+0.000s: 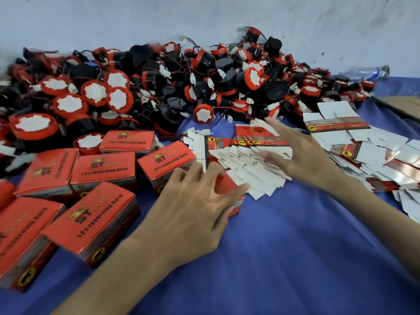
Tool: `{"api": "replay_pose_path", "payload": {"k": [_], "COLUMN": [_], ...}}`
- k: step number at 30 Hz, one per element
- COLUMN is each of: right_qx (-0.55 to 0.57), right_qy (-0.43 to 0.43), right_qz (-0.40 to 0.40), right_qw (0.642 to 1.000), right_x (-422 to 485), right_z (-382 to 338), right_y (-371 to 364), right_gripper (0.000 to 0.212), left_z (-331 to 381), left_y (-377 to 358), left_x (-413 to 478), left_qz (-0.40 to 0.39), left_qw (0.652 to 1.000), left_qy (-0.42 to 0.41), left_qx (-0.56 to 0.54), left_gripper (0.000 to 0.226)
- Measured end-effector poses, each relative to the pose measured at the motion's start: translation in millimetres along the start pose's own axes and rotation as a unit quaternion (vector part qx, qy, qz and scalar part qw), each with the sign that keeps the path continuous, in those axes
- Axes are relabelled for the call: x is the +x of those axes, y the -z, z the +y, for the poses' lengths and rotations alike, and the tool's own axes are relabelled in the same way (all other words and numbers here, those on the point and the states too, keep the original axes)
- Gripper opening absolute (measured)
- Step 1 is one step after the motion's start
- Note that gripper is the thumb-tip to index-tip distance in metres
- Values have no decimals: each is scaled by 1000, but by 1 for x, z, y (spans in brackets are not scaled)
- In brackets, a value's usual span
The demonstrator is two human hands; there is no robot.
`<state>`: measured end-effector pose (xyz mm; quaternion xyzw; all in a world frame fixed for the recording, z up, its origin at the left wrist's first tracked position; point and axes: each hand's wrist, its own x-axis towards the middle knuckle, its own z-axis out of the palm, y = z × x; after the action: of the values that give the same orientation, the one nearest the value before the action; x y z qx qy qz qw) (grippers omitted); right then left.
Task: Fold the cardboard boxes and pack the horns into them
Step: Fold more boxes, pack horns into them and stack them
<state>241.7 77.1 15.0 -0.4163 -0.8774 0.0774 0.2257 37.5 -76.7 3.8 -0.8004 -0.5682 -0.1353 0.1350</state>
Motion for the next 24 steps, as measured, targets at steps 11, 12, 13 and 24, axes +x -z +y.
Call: {"api": "replay_pose_path", "payload": {"k": [11, 12, 13, 24], "right_qx": [-218, -207, -200, 328], "right_qy": [71, 82, 91, -68], "right_qz": [-41, -33, -19, 327], "right_qw": [972, 974, 975, 884], "right_x": [-5, -7, -9, -1], "right_z": [20, 21, 22, 1], "right_y": [-7, -6, -3, 28], "right_gripper": [49, 46, 43, 45], "left_z": [-11, -7, -2, 24], "left_y": [4, 6, 6, -27], "left_x": [3, 5, 9, 24], "left_qz": [-49, -7, 20, 124], "left_qw": [994, 989, 977, 663], "left_qy": [90, 99, 105, 288], "left_qx": [-25, -109, -187, -680], "left_gripper": [16, 13, 12, 28]}}
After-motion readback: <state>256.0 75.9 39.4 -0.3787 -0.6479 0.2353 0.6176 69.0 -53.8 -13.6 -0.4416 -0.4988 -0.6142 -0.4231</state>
